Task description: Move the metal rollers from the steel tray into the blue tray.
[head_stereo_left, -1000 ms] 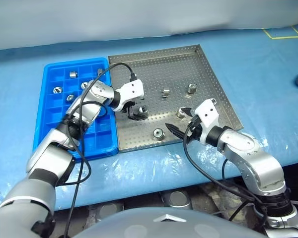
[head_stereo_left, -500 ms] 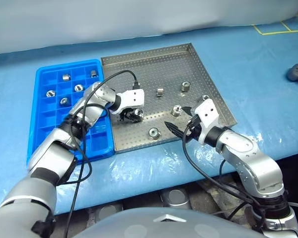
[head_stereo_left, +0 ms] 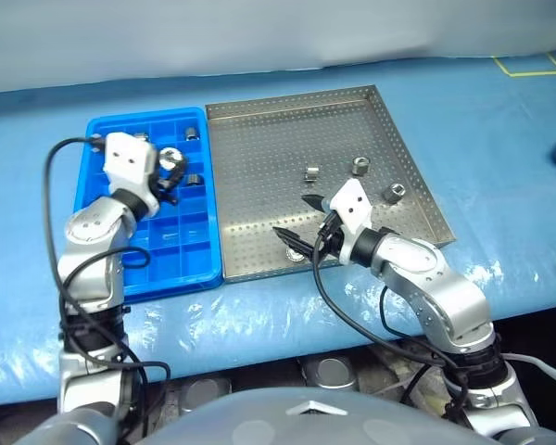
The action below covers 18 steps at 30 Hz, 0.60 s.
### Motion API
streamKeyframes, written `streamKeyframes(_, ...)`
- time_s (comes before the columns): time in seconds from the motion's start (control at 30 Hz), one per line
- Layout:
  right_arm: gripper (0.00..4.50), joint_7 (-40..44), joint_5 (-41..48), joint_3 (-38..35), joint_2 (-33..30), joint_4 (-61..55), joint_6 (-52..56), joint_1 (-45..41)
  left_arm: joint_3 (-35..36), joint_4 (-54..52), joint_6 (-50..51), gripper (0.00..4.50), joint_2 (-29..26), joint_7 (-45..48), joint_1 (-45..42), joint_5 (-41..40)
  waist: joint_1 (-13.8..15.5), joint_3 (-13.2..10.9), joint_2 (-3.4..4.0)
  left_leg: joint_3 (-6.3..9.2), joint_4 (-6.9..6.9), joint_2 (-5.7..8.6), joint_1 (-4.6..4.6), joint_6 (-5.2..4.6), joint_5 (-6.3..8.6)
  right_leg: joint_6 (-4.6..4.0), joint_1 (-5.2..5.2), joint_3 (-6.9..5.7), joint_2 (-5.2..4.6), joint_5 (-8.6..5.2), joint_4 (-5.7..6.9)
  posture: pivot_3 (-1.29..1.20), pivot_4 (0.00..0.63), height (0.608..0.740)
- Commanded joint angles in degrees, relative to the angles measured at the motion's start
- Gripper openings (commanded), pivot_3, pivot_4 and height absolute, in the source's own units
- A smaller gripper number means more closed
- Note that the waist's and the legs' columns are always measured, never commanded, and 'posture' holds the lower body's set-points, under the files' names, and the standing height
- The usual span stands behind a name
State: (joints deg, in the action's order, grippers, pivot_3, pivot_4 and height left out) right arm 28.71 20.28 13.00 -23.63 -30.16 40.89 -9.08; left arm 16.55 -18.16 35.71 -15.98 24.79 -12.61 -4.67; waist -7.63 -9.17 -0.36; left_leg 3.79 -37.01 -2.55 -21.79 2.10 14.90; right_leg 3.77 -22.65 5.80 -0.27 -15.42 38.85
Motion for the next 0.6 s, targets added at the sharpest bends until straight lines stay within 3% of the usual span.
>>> streamKeyframes(0.03,4.5,2.45,-0.04,2.68,0.94,0.49,-2.56,-1.72,4.06,-3.63,-1.94,1.69,1.81,-8.51,3.06,1.38,0.88,0.0,-0.01,0.01,-0.01,0.0,0.06,0.0,0.0,0.0,0.07,-0.02,0.0,0.0,0.0,-0.05,0.15,0.74)
streamKeyframes(0.2,4.5,4.33,-0.44,5.29,2.83,2.4,-4.66,-3.37,5.61,-0.79,-4.16,1.69,2.44,-14.83,5.66,2.5,2.84,0.01,-0.04,0.12,-0.03,0.02,0.1,0.04,-0.03,0.01,0.14,-0.14,0.0,0.01,-0.02,-0.04,0.15,0.74)
streamKeyframes(0.47,4.5,4.47,-1.44,6.83,4.58,2.68,-6.1,-3.38,4.34,6.07,-4.04,1.69,1.24,-17.68,5.09,2.24,3.16,0.02,-0.03,0.14,0.02,0.02,0.08,0.05,-0.03,-0.01,0.12,-0.16,0.0,0.01,-0.03,-0.06,0.15,0.74)
streamKeyframes(0.6,4.5,3.35,-2.07,5.66,4.34,1.56,-6.11,-2.2,4.63,5.4,-1.9,3.07,1.92,-20.17,4.61,1.72,2.5,0.02,-0.02,0.14,0.02,0.01,0.09,0.06,-0.03,-0.01,0.12,-0.16,0.0,0.01,-0.03,-0.1,0.15,0.74)
